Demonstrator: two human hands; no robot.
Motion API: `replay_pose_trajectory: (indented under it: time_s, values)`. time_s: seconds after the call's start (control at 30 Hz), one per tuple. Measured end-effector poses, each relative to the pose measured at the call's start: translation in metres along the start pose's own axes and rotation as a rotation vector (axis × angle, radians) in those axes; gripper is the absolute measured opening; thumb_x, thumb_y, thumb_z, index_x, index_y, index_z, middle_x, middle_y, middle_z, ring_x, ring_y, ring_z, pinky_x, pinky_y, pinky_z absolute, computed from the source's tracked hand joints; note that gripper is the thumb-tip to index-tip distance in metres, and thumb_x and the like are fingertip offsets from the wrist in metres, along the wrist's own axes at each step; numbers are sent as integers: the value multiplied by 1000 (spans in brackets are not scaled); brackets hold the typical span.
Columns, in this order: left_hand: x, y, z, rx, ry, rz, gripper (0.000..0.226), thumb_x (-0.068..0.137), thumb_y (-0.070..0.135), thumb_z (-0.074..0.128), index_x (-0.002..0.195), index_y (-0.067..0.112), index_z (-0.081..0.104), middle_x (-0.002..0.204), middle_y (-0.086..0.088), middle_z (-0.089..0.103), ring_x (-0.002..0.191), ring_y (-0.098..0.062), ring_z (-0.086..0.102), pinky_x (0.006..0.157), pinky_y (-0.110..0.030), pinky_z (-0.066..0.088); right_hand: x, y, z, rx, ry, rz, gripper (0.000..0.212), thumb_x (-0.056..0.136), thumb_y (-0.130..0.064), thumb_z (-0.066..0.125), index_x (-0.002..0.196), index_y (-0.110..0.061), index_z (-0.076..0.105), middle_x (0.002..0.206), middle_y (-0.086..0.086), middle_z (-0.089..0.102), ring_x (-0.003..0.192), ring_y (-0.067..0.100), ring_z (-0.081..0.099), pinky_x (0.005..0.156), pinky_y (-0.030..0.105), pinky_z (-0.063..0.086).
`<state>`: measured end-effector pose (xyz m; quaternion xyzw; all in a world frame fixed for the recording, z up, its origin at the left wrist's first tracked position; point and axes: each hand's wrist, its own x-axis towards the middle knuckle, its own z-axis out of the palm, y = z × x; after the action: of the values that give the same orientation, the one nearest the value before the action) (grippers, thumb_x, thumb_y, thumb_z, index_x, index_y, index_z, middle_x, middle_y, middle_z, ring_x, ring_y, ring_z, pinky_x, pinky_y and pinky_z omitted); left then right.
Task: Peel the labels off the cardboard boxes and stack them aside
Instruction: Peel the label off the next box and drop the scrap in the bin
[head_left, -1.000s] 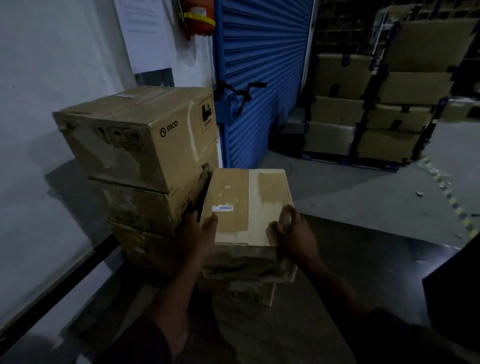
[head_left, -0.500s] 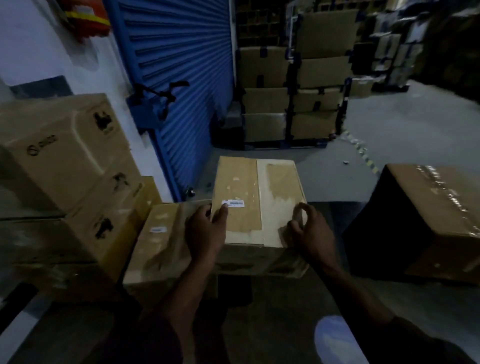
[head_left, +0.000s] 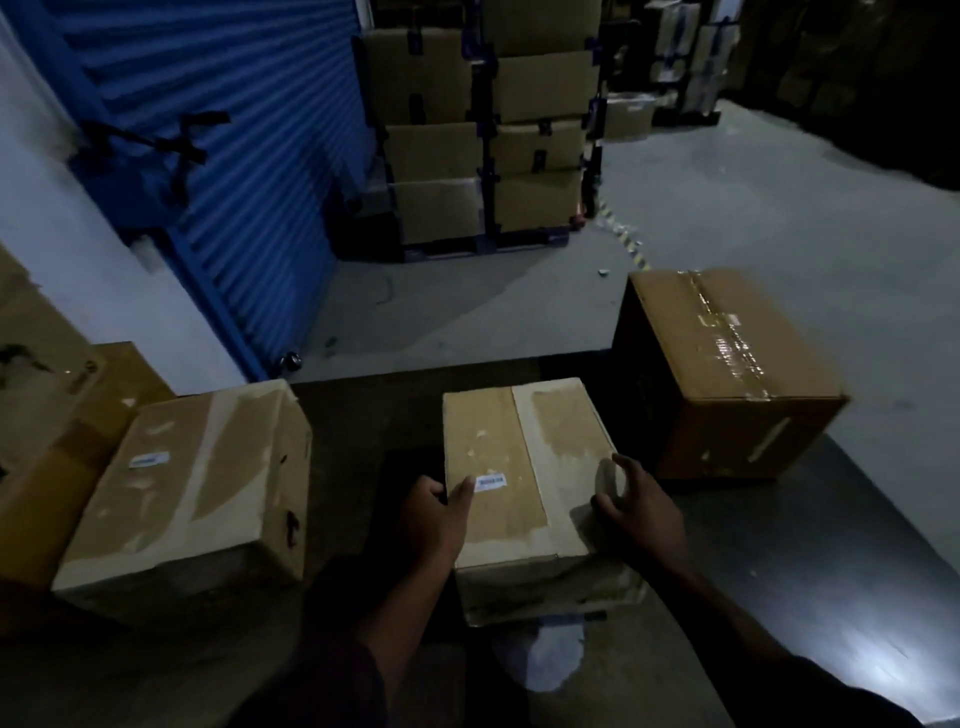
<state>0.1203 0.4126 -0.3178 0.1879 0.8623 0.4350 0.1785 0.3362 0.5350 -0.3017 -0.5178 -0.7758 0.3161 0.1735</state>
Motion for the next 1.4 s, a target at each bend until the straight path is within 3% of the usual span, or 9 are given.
replay_pose_trajectory:
  time_s: [0.07,0.2,0.27,0.37,0.47,0.63,0.87,1.1,1.4]
  values:
    - [-4,-5,12,-3,7,-16,39,81,45,76,82,10,58,78,-8,62,73,-27,62,63,-33,44,3,16,-1,-16,-20,-26,67,87,-34,67,145,-23,36,138,8,50,86,9,57,78,29,49]
    - [-16,-17,30,-25,-4,-46,35,80,39,79,77,15,55,74,-4,61,71,-26,62,65,-35,48,9,40,0,-74,-74,-42,63,86,-33,68,141,-22,39,134,9,50,106,19,57,78,26,45]
    - [-20,-21,35,-56,10,-57,34,80,39,79,79,15,54,74,-1,60,71,-25,61,67,-36,50,13,43,4,-131,-63,-45,62,85,-30,70,139,-19,43,137,12,48,117,25,53,88,33,48]
    - [-19,-22,37,-65,-11,-77,34,80,42,78,81,16,55,77,0,61,71,-21,61,68,-38,52,13,36,18,-295,53,-247,62,77,-30,76,132,-15,53,142,14,46,128,33,44,101,49,42]
    - [-16,-24,39,-42,-63,-68,33,79,41,79,76,19,54,75,-1,62,70,-20,61,67,-36,51,7,3,36,-235,80,-386,50,69,-29,79,115,-18,63,123,8,58,112,29,51,88,43,46]
    - [-12,-23,36,-95,-246,-187,32,79,38,81,85,15,60,81,-3,63,69,-15,56,59,-27,44,5,-19,68,-92,44,-310,25,76,-28,57,97,-22,70,89,3,59,84,29,55,72,35,42]
    - [9,-30,33,-94,-373,-217,43,70,46,86,82,14,60,71,-2,59,61,-16,51,55,-26,39,1,-11,67,-74,95,-359,18,78,-20,71,97,-23,73,87,0,57,83,23,51,69,32,43]
    - [11,-32,29,-104,-426,-186,40,72,43,85,83,15,59,78,-3,62,67,-17,55,60,-29,45,2,-18,67,-40,76,-270,15,75,-21,72,89,-26,72,87,-4,59,84,14,49,68,28,38]
    - [14,-28,26,-82,-448,-156,40,71,44,86,81,15,59,78,-3,63,69,-17,57,66,-33,50,5,-15,69,-25,103,-267,9,82,-21,71,90,-18,69,86,0,63,80,21,54,67,27,35]
